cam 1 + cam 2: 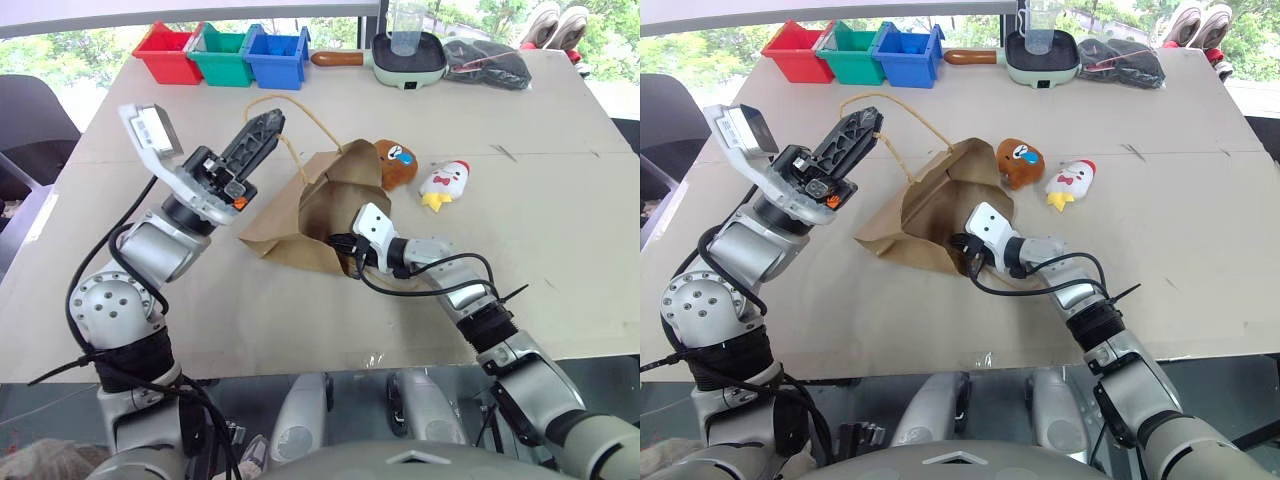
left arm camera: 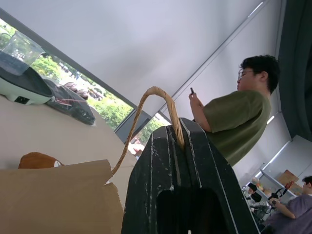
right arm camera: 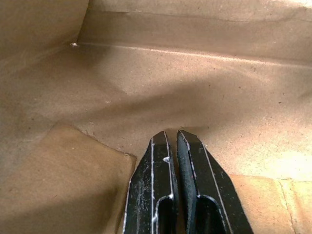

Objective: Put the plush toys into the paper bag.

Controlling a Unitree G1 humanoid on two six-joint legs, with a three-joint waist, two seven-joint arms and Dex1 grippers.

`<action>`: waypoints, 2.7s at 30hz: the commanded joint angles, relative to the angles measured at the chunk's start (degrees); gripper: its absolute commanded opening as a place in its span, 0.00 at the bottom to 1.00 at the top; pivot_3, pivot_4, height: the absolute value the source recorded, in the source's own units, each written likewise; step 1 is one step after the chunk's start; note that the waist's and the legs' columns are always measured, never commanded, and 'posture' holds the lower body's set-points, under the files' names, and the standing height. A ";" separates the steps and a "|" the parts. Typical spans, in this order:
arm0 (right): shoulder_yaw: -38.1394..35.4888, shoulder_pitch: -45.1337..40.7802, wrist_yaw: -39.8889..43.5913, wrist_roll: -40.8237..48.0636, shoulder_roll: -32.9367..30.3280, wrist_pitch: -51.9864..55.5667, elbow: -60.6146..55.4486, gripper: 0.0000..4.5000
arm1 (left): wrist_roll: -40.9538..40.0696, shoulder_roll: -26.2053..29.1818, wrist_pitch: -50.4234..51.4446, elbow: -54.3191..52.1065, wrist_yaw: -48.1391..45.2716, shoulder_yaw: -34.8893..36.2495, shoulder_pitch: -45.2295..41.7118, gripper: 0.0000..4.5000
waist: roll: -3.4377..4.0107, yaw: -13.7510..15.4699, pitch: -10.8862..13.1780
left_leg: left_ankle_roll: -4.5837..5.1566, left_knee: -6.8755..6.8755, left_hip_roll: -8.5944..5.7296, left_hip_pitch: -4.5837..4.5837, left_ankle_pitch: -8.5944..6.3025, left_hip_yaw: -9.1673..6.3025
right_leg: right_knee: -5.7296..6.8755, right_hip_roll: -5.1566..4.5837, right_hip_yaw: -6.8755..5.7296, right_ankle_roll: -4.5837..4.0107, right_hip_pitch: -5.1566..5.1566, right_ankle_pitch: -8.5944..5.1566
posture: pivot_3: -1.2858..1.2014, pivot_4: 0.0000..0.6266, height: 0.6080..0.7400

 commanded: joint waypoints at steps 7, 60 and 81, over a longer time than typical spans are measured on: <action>-10.21 7.38 0.86 10.42 -6.06 12.23 -30.40 0.32 | 5.26 -0.26 -4.13 -7.00 0.32 -2.76 3.95 0.00 | 0.03 0.45 0.02 | 0.00 -0.02 -0.01 -0.10 0.00 -0.03 | -0.08 -0.01 -0.02 0.00 -0.04 0.00 | 0.52 0.24 1.00; -25.43 -0.71 -5.78 44.29 -26.08 48.66 -55.24 0.00 | 16.29 -1.45 -4.11 2.86 -13.69 -10.58 -6.99 0.00 | 0.08 0.84 0.09 | 0.04 -0.10 0.01 -0.14 -0.01 0.28 | -0.20 0.09 0.02 0.00 -0.03 -0.02 | 0.52 0.24 1.00; 3.76 -17.94 17.70 13.11 -7.94 15.13 -11.73 0.00 | 10.34 4.34 -0.83 -5.69 -13.79 -7.19 0.75 0.00 | 0.08 0.10 0.13 | 0.00 -0.15 0.02 -0.15 0.00 -0.03 | -0.22 -0.01 -0.05 -0.01 -0.09 -0.01 | 0.52 0.24 1.00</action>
